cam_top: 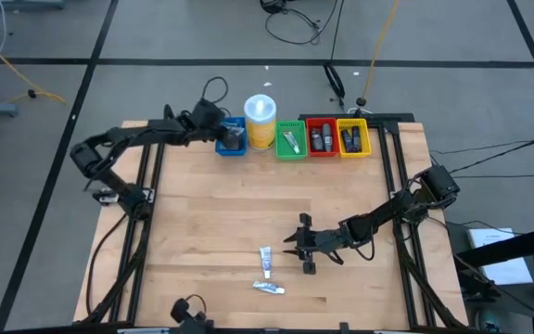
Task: Pick & Place Travel size toiletries
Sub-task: Put the toothpaste into the green basket
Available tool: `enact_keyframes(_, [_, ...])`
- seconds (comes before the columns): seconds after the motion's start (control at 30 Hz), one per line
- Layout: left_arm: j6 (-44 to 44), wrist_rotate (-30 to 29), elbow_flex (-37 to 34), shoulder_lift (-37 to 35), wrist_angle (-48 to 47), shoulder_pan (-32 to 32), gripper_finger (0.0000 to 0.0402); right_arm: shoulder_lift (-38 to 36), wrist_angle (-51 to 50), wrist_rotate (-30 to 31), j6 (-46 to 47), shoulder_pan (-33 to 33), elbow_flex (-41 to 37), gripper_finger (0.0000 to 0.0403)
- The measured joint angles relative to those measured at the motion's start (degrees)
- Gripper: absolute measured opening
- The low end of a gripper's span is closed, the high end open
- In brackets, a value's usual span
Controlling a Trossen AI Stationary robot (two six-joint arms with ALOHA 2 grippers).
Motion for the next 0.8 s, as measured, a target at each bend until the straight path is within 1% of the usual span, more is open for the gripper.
enact_keyframes(0.07, [0.1, -2.2, 0.0, 2.1, 0.9, 0.1, 0.0007, 0.0, 0.0, 0.0, 0.0, 0.0, 0.0, 0.0133])
enact_keyframes(0.17, [0.5, -3.1, 0.0, 4.5, 2.2, 0.5, 0.0016, 0.0, 0.0, 0.0, 0.0, 0.0, 0.0, 0.0131])
enact_keyframes(0.27, [0.6, -3.1, 0.0, 4.4, 2.7, 0.5, 0.0024, 0.0, 0.0, 0.0, 0.0, 0.0, 0.0, 0.0131])
enact_keyframes(0.37, [0.6, -3.1, 0.0, 1.7, 1.8, 0.0, 0.0025, 0.0, 0.0, 0.0, -0.2, 0.0, 0.0, 0.013])
enact_keyframes(0.5, [0.9, -3.1, 0.0, -5.6, -1.7, -1.7, 0.0026, 0.0, 0.0, 0.1, -1.1, 0.0, 0.0, 0.013])
enact_keyframes(0.63, [2.0, -3.2, -0.1, -13.7, -8.2, -7.1, 0.0026, 0.0, 0.0, 0.1, -5.8, 0.5, 0.0, 0.013])
enact_keyframes(0.73, [2.0, -4.6, -2.6, -18.2, -9.5, -14.8, 0.0026, 0.0, 1.1, 0.0, -11.6, 1.8, -0.8, 0.013])
enact_keyframes(0.8, [1.2, -6.8, -5.8, -20.1, -7.9, -20.9, 0.0026, 0.0, 2.4, 0.0, -13.8, 2.8, -2.2, 0.013])
